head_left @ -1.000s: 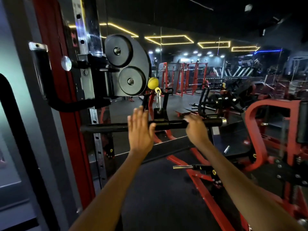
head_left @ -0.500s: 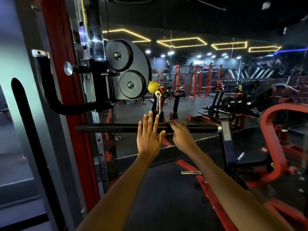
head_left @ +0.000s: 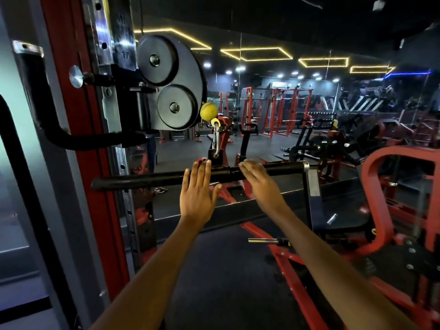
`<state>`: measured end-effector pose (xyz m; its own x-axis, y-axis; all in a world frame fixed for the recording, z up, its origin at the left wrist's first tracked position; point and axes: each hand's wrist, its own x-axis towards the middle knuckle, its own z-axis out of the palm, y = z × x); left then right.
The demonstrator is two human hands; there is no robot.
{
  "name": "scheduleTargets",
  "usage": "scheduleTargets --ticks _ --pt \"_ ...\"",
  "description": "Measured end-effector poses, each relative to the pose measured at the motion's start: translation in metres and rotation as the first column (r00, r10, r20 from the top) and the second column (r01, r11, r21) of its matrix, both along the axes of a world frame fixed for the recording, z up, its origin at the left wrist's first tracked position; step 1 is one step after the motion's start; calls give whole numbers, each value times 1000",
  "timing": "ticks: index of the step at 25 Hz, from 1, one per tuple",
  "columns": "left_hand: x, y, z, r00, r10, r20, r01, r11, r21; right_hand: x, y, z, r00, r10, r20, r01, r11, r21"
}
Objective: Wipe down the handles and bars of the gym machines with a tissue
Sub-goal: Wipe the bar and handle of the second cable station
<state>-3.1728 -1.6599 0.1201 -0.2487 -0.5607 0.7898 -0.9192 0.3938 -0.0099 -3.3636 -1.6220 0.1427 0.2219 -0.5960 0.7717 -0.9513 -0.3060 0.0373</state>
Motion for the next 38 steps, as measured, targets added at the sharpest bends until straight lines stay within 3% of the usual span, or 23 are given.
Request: scheduleTargets --ticks 1,2,3,5,7,8,10,12,14,15,16,18,20,21,24,25,26,28,30,32,35,36,38 --pt "4 -1 0 1000 -11 10 11 1000 -13 -25 -2 2 998 -43 37 44 999 -11" --pt "8 -2 0 1000 -21 23 21 1000 -23 -56 -8 0 977 -108 183 110 994 1" --pt "11 -2 -1 999 -27 36 28 999 -27 -77 -2 3 891 -192 412 189 981 49" --pt "12 -1 -1 998 -19 54 20 1000 -21 -95 6 6 720 -362 592 292 932 214" --pt "10 0 -2 999 -5 45 6 1000 -14 -64 5 -1 811 -322 489 254 946 203" --pt "9 0 -2 999 2 36 -1 1000 -11 -41 4 -8 883 -217 417 182 976 121" --pt "11 2 -1 999 14 29 -14 1000 -11 -12 11 -21 990 -59 128 57 998 23" --pt "16 4 0 999 7 40 -7 1000 -10 -20 35 -7 980 -38 196 37 999 9" --pt "20 7 0 998 0 58 0 1000 -12 -46 41 -3 853 -254 456 175 962 209" --pt "18 9 0 998 -5 60 6 1000 -10 -56 39 -10 703 -325 632 183 942 281" --pt "15 11 0 999 -11 53 11 1000 -1 -59 35 -18 641 -387 663 222 920 322" --pt "11 14 0 1000 -11 19 11 1000 11 -36 25 -25 548 -364 753 69 917 393" --pt "12 13 -1 1000 22 -6 -22 1000 10 -30 14 -21 413 -324 851 12 936 351" --pt "14 12 -2 999 41 -4 -41 999 12 -37 17 -12 265 -331 906 -37 935 353" --pt "24 12 -1 998 45 32 -45 999 10 -78 4 16 52 -262 964 -189 945 267" --pt "25 12 -1 998 42 36 -42 999 6 -96 -21 23 -48 -229 972 -217 952 214" --pt "25 12 0 998 48 33 -48 999 1 -98 -26 28 -223 -225 949 -280 947 158" --pt "22 13 0 998 67 11 -67 998 -2 -70 -15 43 -176 -185 967 -247 959 139" --pt "21 15 -4 997 72 -11 -72 997 6 -31 4 50 -341 -167 925 -318 947 54" --pt "20 19 -8 997 78 -15 -78 997 -10 -16 12 50 -315 -210 925 -420 905 63" --pt "18 25 -8 998 57 -18 -58 998 -35 -43 17 62 -564 -146 813 -344 936 -70" --pt "17 26 -7 998 53 -22 -54 998 -39 -49 17 63 -592 -92 801 -258 963 -80" --pt "14 29 -6 997 62 -37 -63 998 -27 -27 25 67 -500 -79 862 -314 944 -96"
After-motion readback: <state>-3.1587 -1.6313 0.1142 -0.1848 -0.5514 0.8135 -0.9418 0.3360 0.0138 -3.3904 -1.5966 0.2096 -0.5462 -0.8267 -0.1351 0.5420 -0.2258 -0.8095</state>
